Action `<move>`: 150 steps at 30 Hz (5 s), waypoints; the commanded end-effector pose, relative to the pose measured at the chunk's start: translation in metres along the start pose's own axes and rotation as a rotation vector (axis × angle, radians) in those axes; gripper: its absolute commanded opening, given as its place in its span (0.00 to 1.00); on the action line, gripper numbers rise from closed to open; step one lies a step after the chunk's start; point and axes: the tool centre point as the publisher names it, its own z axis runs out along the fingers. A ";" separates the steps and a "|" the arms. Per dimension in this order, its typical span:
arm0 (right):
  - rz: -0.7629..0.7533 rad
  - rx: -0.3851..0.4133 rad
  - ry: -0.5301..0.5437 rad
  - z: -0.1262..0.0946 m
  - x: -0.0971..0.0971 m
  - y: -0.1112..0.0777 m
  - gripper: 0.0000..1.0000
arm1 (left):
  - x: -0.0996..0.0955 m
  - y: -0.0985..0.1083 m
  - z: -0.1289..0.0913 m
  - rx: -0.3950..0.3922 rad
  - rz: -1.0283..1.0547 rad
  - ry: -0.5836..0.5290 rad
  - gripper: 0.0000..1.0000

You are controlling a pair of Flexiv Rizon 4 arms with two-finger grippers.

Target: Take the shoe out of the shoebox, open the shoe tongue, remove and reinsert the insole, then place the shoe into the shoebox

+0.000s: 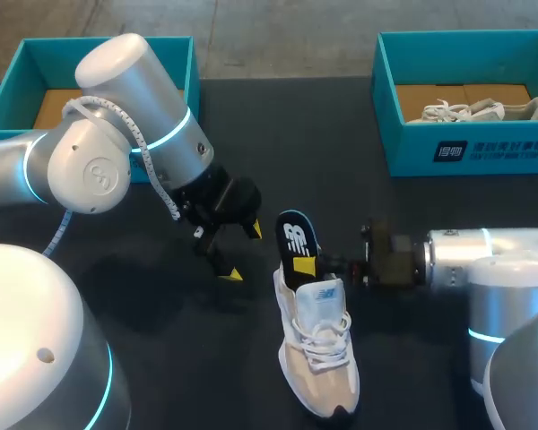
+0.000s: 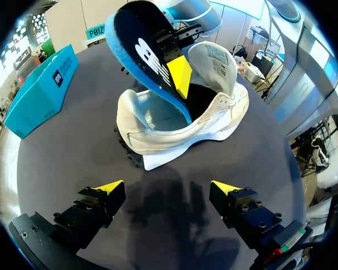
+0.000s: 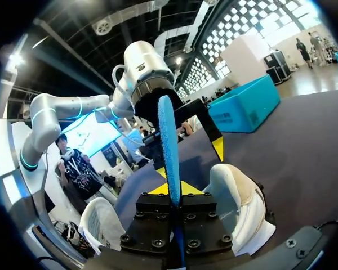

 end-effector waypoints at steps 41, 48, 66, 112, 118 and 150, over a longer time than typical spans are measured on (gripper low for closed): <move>0.024 -0.083 -0.024 -0.004 -0.007 -0.004 0.23 | 0.001 0.000 0.001 0.000 0.000 -0.001 1.00; 0.025 -0.078 -0.014 -0.004 -0.008 -0.003 0.28 | 0.001 0.000 0.001 0.000 0.000 -0.001 1.00; 0.051 -0.024 -0.018 -0.009 -0.008 -0.010 0.00 | 0.001 0.000 0.001 0.000 0.000 -0.001 1.00; 0.130 -0.031 -0.061 -0.016 -0.016 -0.018 0.00 | 0.001 0.000 0.001 0.000 0.000 -0.001 1.00; 0.169 -0.010 -0.068 -0.017 -0.010 -0.029 0.00 | 0.001 0.000 0.001 0.000 0.000 -0.001 1.00; 0.180 0.167 0.069 0.006 -0.024 -0.002 0.00 | 0.001 0.000 0.001 0.000 0.000 -0.001 1.00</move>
